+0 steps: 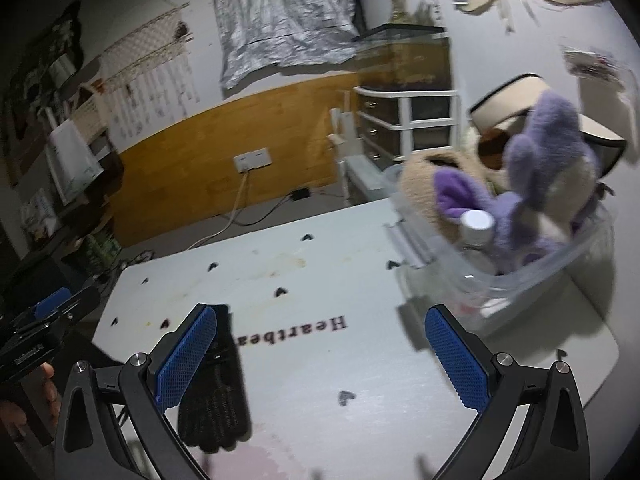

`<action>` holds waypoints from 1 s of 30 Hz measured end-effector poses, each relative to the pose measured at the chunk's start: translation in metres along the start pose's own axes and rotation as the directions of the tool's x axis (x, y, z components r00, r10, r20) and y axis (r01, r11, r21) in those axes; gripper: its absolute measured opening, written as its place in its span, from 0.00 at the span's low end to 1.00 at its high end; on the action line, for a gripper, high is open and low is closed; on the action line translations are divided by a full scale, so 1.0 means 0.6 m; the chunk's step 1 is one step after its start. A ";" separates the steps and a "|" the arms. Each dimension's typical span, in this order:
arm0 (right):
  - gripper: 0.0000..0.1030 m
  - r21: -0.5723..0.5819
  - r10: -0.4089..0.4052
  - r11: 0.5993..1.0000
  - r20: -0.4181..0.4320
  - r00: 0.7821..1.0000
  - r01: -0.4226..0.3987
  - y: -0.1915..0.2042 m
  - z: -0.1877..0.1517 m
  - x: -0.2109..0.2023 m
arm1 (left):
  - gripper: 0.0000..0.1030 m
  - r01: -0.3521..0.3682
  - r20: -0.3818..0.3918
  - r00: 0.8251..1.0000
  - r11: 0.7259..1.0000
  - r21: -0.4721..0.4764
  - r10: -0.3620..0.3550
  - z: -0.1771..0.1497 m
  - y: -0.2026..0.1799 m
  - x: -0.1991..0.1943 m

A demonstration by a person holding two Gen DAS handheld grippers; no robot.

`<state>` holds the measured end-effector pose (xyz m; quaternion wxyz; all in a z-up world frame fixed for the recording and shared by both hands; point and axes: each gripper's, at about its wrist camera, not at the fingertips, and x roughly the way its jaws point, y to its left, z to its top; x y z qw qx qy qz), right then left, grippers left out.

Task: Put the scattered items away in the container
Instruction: 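Withdraw both tools from the container back over the table, then grasp the black visor with the left gripper and lift it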

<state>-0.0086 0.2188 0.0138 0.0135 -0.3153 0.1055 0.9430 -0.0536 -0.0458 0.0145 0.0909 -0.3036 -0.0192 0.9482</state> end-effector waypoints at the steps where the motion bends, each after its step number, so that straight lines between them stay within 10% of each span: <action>1: 1.00 -0.008 0.014 1.000 -0.007 1.000 -0.014 0.008 -0.001 0.004 | 0.98 -0.015 -0.002 1.000 1.000 -0.008 0.015 -0.004 0.009 -0.001; 15: 1.00 -0.116 0.177 0.975 -0.106 0.978 -0.189 0.114 -0.017 0.056 | 0.97 -0.280 -0.031 0.960 0.942 -0.187 0.279 -0.089 0.172 -0.039; 30: 1.00 -0.195 0.236 0.943 -0.183 0.954 -0.270 0.174 -0.038 0.079 | 0.96 -0.582 -0.270 0.813 0.719 -0.380 0.516 -0.251 0.372 -0.042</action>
